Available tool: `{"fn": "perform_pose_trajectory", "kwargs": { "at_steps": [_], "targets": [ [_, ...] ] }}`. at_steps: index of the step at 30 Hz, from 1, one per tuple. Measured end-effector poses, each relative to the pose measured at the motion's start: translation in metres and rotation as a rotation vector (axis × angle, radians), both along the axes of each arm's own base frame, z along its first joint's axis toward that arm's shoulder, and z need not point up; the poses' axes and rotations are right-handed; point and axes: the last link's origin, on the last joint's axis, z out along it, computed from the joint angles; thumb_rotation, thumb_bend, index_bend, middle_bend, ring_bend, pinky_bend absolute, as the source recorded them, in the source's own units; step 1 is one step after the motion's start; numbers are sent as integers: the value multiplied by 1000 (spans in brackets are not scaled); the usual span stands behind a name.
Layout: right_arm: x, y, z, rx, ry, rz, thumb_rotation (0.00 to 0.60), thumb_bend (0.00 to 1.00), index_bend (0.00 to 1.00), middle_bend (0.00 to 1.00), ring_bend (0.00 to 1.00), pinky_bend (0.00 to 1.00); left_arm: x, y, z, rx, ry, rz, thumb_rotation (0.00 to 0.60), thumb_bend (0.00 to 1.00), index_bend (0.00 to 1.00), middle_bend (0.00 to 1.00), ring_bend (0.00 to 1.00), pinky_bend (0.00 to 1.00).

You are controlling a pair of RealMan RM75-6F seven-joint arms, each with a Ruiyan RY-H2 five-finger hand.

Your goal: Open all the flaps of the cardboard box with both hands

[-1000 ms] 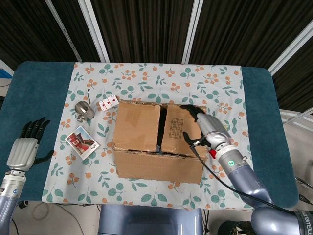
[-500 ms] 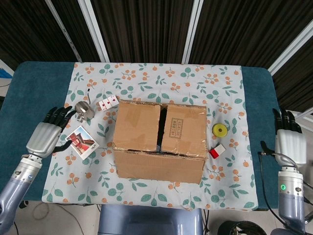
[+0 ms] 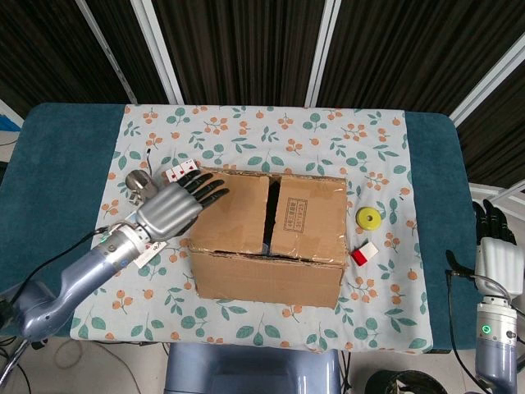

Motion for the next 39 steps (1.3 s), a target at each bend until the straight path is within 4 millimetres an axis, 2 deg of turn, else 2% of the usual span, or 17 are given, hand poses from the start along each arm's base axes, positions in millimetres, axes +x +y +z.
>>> {"fn": "perform_pose_trajectory", "kwargs": {
  "at_steps": [7, 10, 14, 19, 25, 32, 39],
  "targets": [
    [-7, -1, -2, 3, -54, -18, 600, 334, 0, 0, 0, 233, 63, 14, -29, -65, 124, -159, 600, 721, 87, 172, 102, 171],
    [-9, -2, 0, -3, -68, -24, 600, 338, 0, 0, 0, 232, 81, 16, -43, -88, 161, -205, 600, 736, 114, 210, 135, 200],
    [-10, -2, 0, -4, -79, -28, 600, 343, 0, 0, 0, 233, 95, 17, -63, -116, 211, -248, 600, 756, 142, 252, 171, 238],
    [-10, -2, 0, -2, -90, -30, 600, 348, 0, 0, 0, 232, 102, 19, -87, -146, 259, -264, 600, 782, 165, 291, 203, 263],
    [-11, -2, -1, 0, -106, -38, 600, 353, 0, 0, 0, 233, 100, 19, -104, -168, 298, -263, 600, 823, 187, 368, 242, 281],
    [-11, -2, -2, 1, -122, -43, 600, 368, 0, 0, 0, 233, 98, 21, -110, -170, 324, -256, 600, 925, 298, 533, 363, 365],
    [-10, -2, -2, 0, -133, -43, 600, 393, 0, 0, 0, 232, 96, 23, -102, -158, 341, -250, 600, 985, 369, 643, 445, 456]
  ]
}}
